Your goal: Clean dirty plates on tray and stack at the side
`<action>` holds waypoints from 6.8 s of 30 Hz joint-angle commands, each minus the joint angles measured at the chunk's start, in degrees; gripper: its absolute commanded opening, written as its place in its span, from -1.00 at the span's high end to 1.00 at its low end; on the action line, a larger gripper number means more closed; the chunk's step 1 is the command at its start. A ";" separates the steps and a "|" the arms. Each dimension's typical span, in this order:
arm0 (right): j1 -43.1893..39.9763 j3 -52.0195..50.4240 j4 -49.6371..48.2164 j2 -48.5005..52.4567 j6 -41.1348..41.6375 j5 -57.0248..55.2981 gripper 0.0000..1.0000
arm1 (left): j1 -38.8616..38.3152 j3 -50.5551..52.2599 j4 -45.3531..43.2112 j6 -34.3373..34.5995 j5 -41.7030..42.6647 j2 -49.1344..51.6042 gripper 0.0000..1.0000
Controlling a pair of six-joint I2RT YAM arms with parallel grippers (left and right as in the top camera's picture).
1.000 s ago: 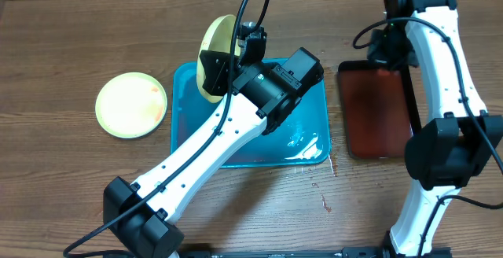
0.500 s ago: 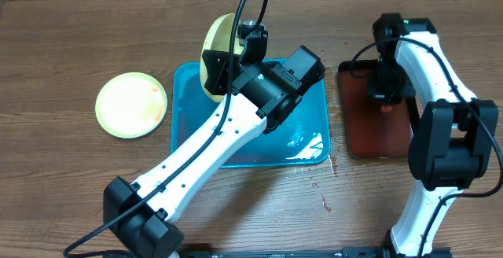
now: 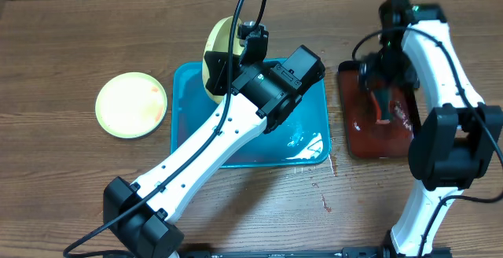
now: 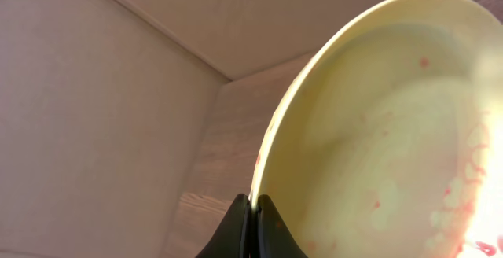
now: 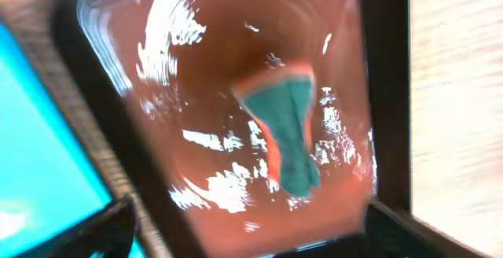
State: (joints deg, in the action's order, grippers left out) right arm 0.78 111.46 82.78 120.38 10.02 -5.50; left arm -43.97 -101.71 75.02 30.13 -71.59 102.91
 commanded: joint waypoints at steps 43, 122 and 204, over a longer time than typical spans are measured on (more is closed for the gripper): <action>-3.78 18.27 0.98 -2.10 0.76 15.74 -1.00 | 14.38 5.07 -3.15 -3.06 46.38 -9.09 0.92; -3.74 17.92 0.07 -2.08 0.42 17.40 -1.00 | 76.56 22.58 -24.98 -16.59 77.81 -1.42 0.92; 0.72 -26.08 -33.16 -55.67 -4.50 7.06 -1.00 | 62.69 2.67 -10.97 -31.28 87.56 -7.30 -1.00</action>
State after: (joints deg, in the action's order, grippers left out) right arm 1.87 95.07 53.63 72.36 6.22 2.11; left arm 18.83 -98.56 64.10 -0.08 15.64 95.53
